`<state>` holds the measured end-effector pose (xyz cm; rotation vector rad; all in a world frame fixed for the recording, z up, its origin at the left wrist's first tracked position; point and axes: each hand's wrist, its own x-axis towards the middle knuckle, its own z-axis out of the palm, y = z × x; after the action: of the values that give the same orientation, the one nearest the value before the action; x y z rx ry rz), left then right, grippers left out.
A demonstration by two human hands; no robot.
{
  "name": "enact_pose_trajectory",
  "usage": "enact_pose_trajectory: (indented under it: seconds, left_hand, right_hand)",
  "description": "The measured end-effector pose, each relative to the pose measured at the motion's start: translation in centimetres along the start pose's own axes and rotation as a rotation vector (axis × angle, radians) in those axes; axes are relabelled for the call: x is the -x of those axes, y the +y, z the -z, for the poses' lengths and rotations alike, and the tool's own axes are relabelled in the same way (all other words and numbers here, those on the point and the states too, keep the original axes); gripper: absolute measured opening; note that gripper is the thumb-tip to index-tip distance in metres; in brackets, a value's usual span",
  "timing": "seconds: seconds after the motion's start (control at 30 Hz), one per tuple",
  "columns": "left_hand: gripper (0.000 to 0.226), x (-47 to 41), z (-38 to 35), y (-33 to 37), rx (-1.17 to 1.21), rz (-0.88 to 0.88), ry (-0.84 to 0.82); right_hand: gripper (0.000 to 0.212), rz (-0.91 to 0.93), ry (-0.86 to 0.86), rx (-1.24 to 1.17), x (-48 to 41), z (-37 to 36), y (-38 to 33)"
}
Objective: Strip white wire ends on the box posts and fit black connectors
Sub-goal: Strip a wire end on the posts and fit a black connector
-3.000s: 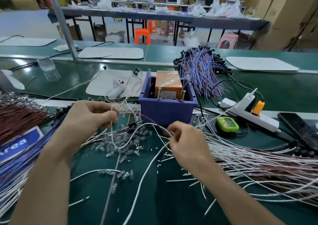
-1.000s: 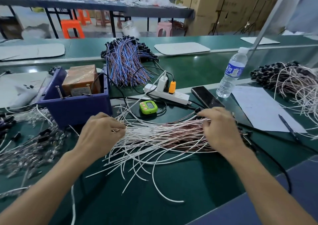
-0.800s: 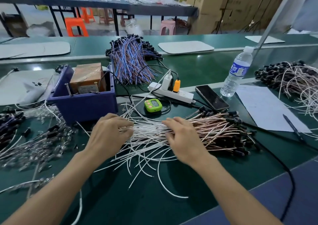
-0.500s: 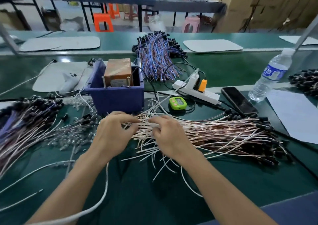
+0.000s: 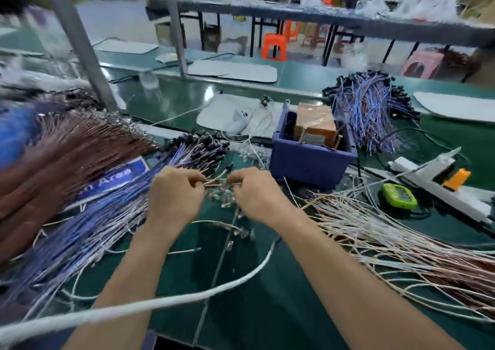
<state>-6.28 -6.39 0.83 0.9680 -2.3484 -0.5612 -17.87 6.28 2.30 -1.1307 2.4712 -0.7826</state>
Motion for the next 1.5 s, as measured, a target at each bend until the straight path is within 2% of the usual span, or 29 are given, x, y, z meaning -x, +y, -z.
enact_pose_trajectory:
  seconds: [0.13, 0.3, 0.37, 0.5, 0.57, 0.67, 0.8, 0.9, 1.0, 1.1, 1.2, 1.3, 1.37, 1.5]
  left_hand:
    - [0.026, -0.6, 0.6, -3.0, -0.037, 0.010, 0.013]
    - [0.026, -1.5, -0.4, -3.7, -0.089, -0.118, -0.067]
    - [0.027, -1.8, -1.1, -3.4, -0.102, -0.151, -0.057]
    - [0.025, -1.7, -2.1, -2.6, -0.326, -0.154, -0.112]
    - [0.030, -1.6, -2.3, -2.3, -0.354, -0.164, -0.114]
    - [0.037, -1.7, -2.4, -1.3, -0.182, -0.235, -0.045]
    - [0.030, -2.1, -2.4, -0.3, 0.072, -0.301, 0.008]
    - [0.028, -3.0, -2.6, -0.3, -0.187, -0.177, -0.082]
    - [0.021, -3.8, -3.0, -0.4, -0.355, -0.051, -0.212]
    - [0.014, -4.0, -3.3, -0.4, -0.224, 0.009, -0.142]
    - [0.012, -4.4, -3.0, -0.8, 0.004, 0.093, -0.073]
    - [0.021, -4.4, -2.2, -0.8, 0.264, 0.050, -0.153]
    - [0.024, -4.4, -1.6, -0.5, 0.456, 0.058, -0.196]
    - [0.008, -4.4, -0.1, 0.2, 0.688, 0.048, -0.441]
  right_hand:
    - [0.049, 0.009, -0.076, 0.061, -2.4, -1.5, -2.0]
    - [0.029, 0.043, -0.067, 0.291, -4.7, -2.4, -2.8]
    - [0.027, 0.070, -0.077, 0.352, -5.2, -2.4, -2.8]
    - [0.025, 0.106, -0.135, 0.462, -5.9, -1.8, -3.0]
    - [0.022, 0.123, -0.163, 0.497, -5.7, -1.3, -3.4]
    - [0.022, 0.179, -0.063, 0.482, -5.0, -0.1, -3.6]
    - [0.026, 0.165, 0.119, 0.283, -3.8, 2.0, -3.0]
    - [0.031, 0.115, 0.119, 0.256, -3.7, 2.8, -2.4]
    - [0.028, 0.031, -0.092, 0.362, -3.9, 2.0, -1.9]
    - [0.022, -0.020, -0.154, 0.357, -4.1, 1.3, -1.1]
    - [0.031, 0.009, 0.030, 0.216, -4.7, 1.4, -0.9]
    - [0.054, 0.212, 0.134, 0.169, -5.2, 1.8, -1.3]
    - [0.043, 0.300, 0.101, 0.234, -5.1, 2.5, -1.9]
    - [0.031, 0.197, 0.124, 0.136, -2.9, 4.7, -2.6]
